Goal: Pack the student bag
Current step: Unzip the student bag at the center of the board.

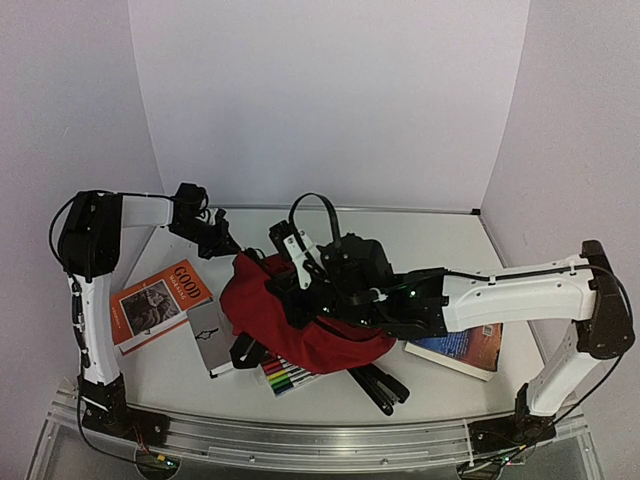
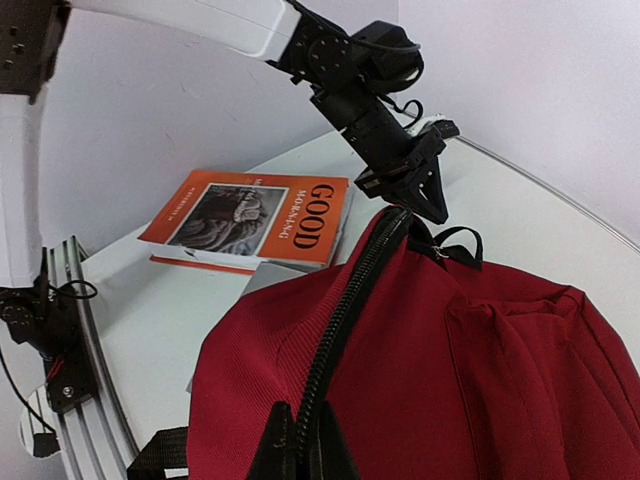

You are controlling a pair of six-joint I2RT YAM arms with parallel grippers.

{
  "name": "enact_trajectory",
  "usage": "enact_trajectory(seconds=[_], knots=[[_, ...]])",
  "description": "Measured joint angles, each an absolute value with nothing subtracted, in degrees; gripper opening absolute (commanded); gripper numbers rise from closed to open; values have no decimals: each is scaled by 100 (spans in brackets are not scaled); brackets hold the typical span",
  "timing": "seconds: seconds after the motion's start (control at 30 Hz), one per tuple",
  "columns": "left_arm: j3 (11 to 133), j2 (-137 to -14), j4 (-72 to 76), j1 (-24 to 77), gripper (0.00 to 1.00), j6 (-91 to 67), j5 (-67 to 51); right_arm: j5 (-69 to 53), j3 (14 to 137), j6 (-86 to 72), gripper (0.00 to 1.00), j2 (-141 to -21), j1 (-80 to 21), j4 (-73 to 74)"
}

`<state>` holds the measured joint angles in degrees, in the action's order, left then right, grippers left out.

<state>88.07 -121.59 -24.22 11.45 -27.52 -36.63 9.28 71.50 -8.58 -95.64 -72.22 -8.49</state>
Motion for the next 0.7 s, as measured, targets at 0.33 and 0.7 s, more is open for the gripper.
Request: enact_trajectory(seconds=[0.33,0.7], knots=[[8809,-12199,-2110,1039,26,-2838,-3386,1058,7150,-1215,0,-9509,-7269,-877],[7886,-9689,-2023,1050,74,-3256,-2933,2198,8211,-1940,0,-10460,-7182,-250]])
